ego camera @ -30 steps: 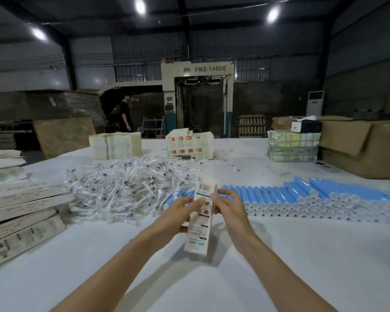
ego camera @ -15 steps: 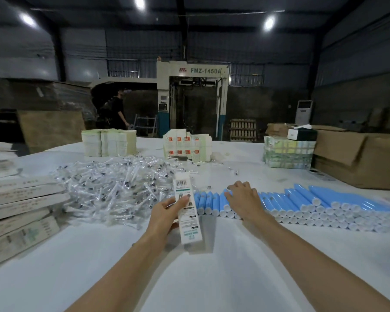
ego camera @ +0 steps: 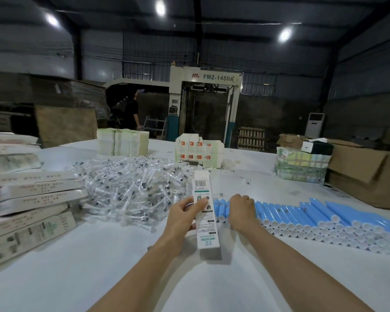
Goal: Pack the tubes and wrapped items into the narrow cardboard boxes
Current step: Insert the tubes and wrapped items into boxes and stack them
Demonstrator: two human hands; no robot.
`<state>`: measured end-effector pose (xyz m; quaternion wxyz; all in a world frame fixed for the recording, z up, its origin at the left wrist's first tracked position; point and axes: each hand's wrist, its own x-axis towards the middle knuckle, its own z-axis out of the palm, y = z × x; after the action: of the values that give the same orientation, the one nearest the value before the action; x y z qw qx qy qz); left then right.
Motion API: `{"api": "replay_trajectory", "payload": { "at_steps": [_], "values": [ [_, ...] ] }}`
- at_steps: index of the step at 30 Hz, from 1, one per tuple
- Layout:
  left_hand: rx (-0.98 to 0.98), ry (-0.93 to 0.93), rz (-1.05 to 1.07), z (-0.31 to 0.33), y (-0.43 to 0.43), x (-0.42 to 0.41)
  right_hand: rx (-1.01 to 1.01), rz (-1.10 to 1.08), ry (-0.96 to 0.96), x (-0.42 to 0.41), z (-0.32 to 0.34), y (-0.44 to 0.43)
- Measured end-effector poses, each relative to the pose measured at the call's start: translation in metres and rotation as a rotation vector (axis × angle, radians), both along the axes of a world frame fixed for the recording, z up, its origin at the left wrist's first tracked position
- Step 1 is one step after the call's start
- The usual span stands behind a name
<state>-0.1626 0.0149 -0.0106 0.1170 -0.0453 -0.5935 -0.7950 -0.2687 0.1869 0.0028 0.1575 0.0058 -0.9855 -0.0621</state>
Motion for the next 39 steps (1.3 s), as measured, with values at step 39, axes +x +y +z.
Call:
{"api": "replay_trajectory", "payload": {
  "at_steps": [39],
  "values": [
    [-0.307, 0.149, -0.159, 0.007, 0.023, 0.028, -1.119, 0.676, -0.073, 0.093, 0.116, 0.049]
  ]
}}
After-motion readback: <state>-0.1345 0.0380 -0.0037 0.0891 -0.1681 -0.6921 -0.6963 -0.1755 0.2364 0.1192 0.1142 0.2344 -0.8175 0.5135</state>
